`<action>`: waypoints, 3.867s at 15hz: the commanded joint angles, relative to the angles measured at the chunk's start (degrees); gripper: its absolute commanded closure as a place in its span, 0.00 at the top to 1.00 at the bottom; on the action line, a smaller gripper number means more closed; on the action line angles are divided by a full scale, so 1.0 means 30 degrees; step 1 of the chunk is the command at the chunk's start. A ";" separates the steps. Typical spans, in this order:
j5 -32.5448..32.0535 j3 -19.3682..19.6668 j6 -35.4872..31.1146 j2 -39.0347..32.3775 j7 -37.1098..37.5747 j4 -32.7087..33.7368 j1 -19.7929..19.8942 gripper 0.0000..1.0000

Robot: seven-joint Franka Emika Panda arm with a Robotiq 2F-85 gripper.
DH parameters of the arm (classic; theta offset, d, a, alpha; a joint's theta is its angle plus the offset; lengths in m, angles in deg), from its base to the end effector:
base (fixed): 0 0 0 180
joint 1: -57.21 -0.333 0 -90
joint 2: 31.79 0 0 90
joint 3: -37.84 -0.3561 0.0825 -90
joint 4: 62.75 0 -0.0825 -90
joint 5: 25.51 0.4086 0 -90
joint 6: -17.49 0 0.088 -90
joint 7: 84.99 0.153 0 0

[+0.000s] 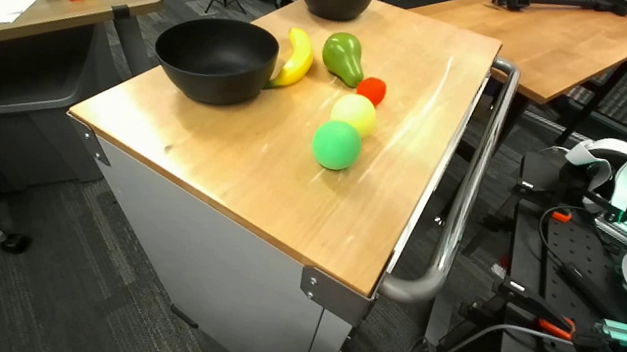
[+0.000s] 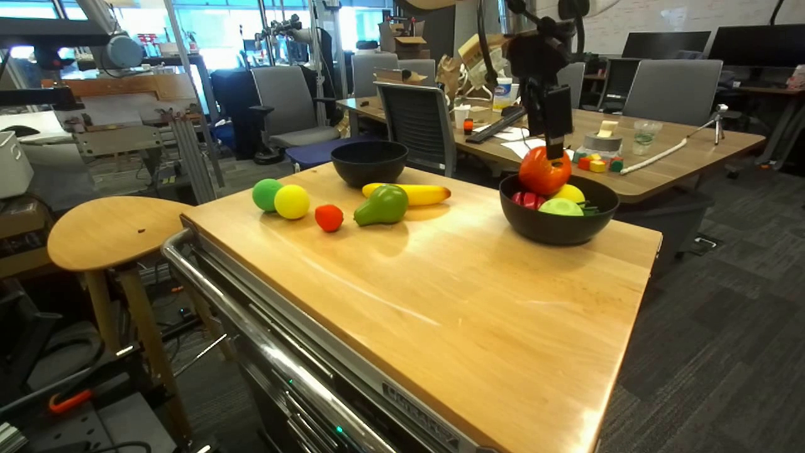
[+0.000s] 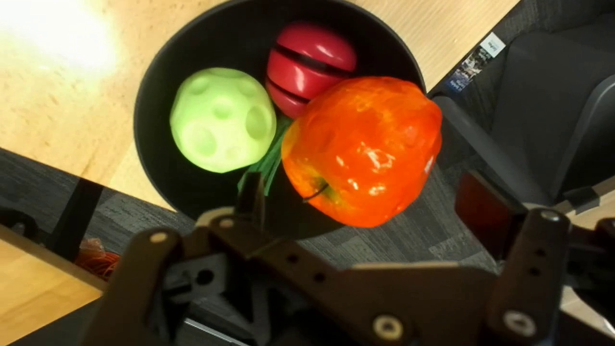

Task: Pick the fruits in the bowls and put them on the table

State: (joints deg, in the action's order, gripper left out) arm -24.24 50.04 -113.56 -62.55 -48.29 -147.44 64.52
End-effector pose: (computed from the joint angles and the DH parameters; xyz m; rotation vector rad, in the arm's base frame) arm 0.7472 -0.2338 0.3794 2.7285 -1.4008 0.4531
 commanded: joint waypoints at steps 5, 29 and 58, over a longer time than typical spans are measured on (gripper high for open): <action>0.0202 0.0389 0.0680 -0.2168 0.2569 0.2281 -0.0055 1.00; 0.4125 -0.1606 -0.1627 0.8434 -0.8627 -0.9935 0.0443 0.61; 0.8553 0.0208 0.7206 0.2921 0.1406 0.2819 0.2589 0.72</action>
State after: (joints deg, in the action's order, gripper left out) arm -1.25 50.09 -95.83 -45.95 -51.44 -150.17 70.72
